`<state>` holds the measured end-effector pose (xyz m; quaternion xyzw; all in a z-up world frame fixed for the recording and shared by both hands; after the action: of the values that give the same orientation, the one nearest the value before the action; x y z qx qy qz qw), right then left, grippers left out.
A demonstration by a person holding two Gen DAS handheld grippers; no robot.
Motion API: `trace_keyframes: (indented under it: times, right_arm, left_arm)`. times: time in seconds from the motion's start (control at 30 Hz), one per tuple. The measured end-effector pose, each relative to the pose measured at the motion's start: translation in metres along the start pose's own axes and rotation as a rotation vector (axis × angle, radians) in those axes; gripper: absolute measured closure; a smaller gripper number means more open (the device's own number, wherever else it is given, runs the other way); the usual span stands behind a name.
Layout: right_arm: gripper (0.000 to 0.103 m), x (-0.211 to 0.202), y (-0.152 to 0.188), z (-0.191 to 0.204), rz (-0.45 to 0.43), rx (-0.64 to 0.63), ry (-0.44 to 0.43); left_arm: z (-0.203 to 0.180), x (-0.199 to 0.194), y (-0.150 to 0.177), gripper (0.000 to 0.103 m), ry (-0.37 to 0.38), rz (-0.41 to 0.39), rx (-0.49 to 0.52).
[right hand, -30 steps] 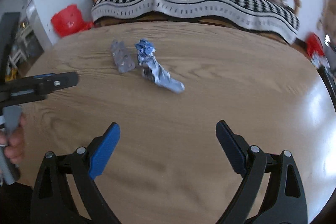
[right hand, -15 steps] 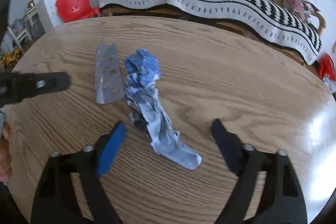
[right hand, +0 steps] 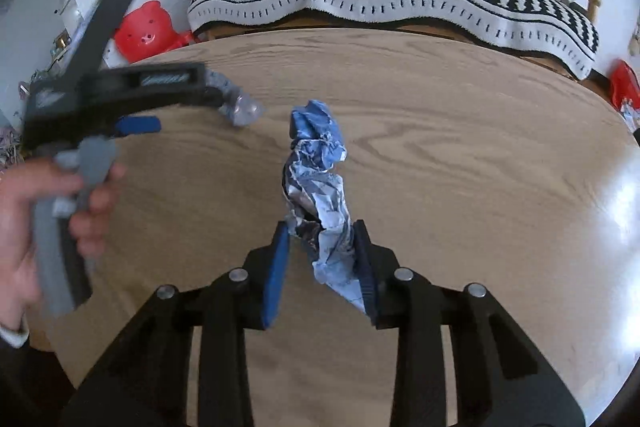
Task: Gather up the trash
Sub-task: 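Grasp the crumpled foil wrapper with the right tool while the left tool grasps the blister pack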
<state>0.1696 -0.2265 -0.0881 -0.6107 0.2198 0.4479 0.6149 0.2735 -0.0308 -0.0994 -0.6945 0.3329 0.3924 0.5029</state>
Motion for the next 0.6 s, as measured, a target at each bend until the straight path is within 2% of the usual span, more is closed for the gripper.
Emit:
trace_keyframes:
  times: [0.13, 0.2, 0.23, 0.33, 0.43, 0.5, 0.6]
  right_arm:
    - [0.070, -0.022, 0.018, 0.001, -0.011, 0.018, -0.005]
    - [0.071, -0.029, 0.025, 0.001, -0.011, 0.024, -0.011]
    - [0.070, -0.033, 0.029, 0.002, -0.010, 0.019, -0.007]
    - [0.070, -0.041, 0.037, 0.003, -0.007, 0.015, 0.002]
    - [0.070, -0.050, 0.046, 0.001, -0.004, 0.017, 0.008]
    - [0.071, -0.055, 0.050, -0.001, -0.002, 0.021, 0.015]
    - [0.070, -0.061, 0.059, -0.004, 0.001, 0.033, 0.023]
  left_arm:
    - [-0.001, -0.008, -0.006, 0.010, -0.005, -0.017, -0.065]
    - [-0.003, -0.016, -0.009, 0.010, 0.036, -0.017, -0.126]
    - [-0.006, -0.018, -0.010, 0.009, 0.037, -0.025, -0.130]
    - [-0.015, -0.010, -0.010, 0.009, -0.048, -0.039, -0.098]
    - [-0.012, 0.007, -0.008, 0.009, -0.022, 0.007, -0.145]
    - [-0.014, 0.006, -0.012, 0.007, -0.045, -0.027, -0.144]
    - [-0.018, 0.015, -0.017, 0.007, -0.044, -0.010, -0.135]
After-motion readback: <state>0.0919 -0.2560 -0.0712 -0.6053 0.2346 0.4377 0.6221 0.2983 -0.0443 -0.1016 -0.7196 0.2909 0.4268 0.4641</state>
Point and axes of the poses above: each gripper's, at about its wrist camera, not at the fingertips, and x roughly the way its jaws point, z to its left, y to its underside, the point moved 3 cm from there along x, roughly the way its jaws point, and after that the axes turned 2 degrees about z, right-handed, at the moved point
